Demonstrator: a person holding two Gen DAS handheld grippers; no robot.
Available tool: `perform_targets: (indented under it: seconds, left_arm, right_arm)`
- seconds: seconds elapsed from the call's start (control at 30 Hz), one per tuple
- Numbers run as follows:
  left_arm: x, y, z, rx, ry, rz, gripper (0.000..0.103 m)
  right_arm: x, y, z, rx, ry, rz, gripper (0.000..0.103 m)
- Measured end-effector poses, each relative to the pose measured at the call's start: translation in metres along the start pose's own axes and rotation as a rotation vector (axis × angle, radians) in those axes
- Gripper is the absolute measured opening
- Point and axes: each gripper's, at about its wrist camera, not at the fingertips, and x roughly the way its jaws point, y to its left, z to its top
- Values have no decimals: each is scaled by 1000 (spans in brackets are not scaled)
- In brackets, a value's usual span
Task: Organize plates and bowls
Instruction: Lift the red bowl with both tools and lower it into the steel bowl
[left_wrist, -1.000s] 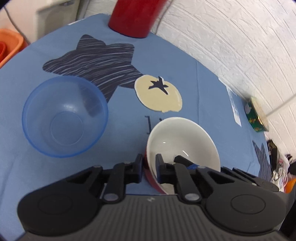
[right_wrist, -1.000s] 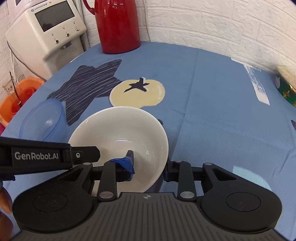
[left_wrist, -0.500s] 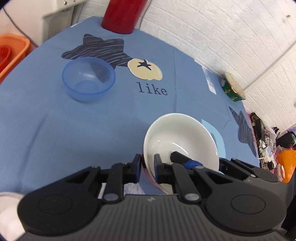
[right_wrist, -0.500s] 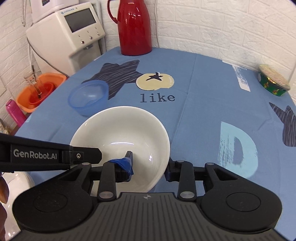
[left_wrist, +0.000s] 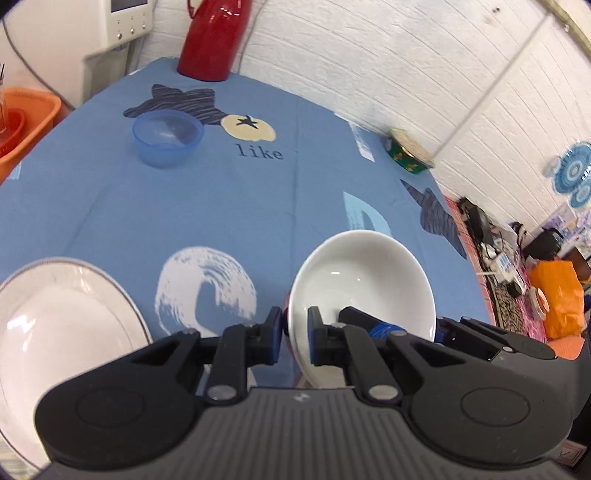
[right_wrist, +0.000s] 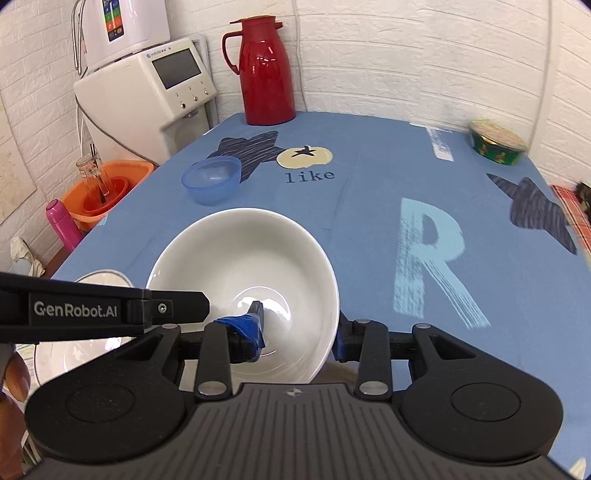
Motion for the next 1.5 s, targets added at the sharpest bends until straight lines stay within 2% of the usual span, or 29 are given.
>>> perform_targets:
  seconds: [0.3,0.43,0.7,0.8,1.03,1.13,1.23,1.3,1.4,1.43,1.47,1.5]
  left_arm:
    - [6,-21,-49,68,77,-59,6]
    - [20,-17,-66,72,124,-52,6]
    - [42,-9,-73,74,168,-28,6]
    - [40,-7,-69,80,146,-33,6]
    - [18,-5,-49,93,39,-62,8]
    - [11,0,-43,81,14,-69,9]
    - [9,4,-42,82,-2,-50,17]
    - [10,6,-43,94,-1,-38,33]
    - [7,7,-49,125,-19,-17,39]
    - [5,7,-51,139,-29,-7,45]
    - [2,7,-51,146,-38,-3,57]
    - [-1,7,-52,149,-52,-6,57]
  right_arm:
    - [-24,-18,-49,75,16,-48,22]
    - [-21,-22,-66,98,32,-42,22]
    - [3,-30,-79,133,77,-20,22]
    - [2,-34,-81,159,65,-6,23]
    - [-32,-42,-69,173,-72,-33,24]
    - [-34,-46,-70,193,-83,-22,24]
    - [-28,-48,-72,217,-63,-11,24]
    - [-24,-47,-75,223,-51,-3,24]
    - [-28,-43,-80,233,-56,2,27]
    - [-30,-42,-81,237,-61,2,27]
    - [-34,-42,-82,247,-71,9,27]
    - [-38,-42,-83,258,-84,19,27]
